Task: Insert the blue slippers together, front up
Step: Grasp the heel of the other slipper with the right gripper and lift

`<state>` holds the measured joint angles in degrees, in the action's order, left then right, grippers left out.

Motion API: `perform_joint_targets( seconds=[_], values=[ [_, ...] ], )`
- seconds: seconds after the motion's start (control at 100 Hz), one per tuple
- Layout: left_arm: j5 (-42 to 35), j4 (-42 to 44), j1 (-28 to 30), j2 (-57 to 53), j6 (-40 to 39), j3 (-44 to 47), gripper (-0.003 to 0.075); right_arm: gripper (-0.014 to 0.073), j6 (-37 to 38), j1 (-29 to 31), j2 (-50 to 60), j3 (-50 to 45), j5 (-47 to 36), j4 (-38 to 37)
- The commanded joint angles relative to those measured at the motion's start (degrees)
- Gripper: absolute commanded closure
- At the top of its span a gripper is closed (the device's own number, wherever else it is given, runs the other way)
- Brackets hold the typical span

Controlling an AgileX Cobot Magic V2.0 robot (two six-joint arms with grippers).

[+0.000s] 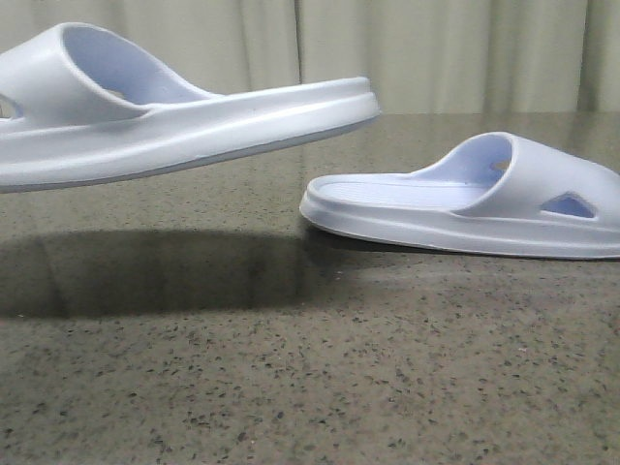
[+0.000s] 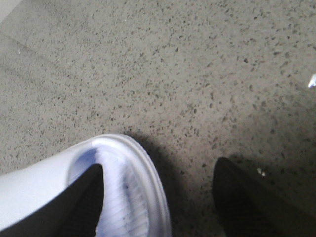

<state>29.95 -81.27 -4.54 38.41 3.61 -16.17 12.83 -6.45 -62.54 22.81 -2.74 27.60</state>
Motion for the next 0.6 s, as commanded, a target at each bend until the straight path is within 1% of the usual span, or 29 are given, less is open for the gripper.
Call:
perform_joint_targets(
  seconds=[0.0, 0.35, 0.49, 0.54, 0.59],
  values=[
    [0.31, -2.83, -0.36, 0.24, 0.08, -1.62, 0.0692, 0.0180, -0.18, -0.19, -0.68, 1.33, -1.63, 0.75],
    [0.31, -2.83, -0.36, 0.24, 0.08, -1.62, 0.0692, 0.0180, -0.18, -4.25, -2.42, 1.33, -1.39, 1.64],
    [0.31, -2.83, -0.36, 0.24, 0.08, -1.62, 0.0692, 0.0182, -0.18, -4.73, -2.78, 1.33, -1.52, 2.49],
    [0.31, -2.83, -0.36, 0.24, 0.08, -1.62, 0.0692, 0.0196, -0.18, -4.73, -3.04, 1.33, -1.62, 2.73],
    [0.44, -2.83, -0.36, 0.24, 0.08, -1.62, 0.0692, 0.0237, -0.18, -4.73, -3.54, 1.33, -1.62, 2.85]
  ],
)
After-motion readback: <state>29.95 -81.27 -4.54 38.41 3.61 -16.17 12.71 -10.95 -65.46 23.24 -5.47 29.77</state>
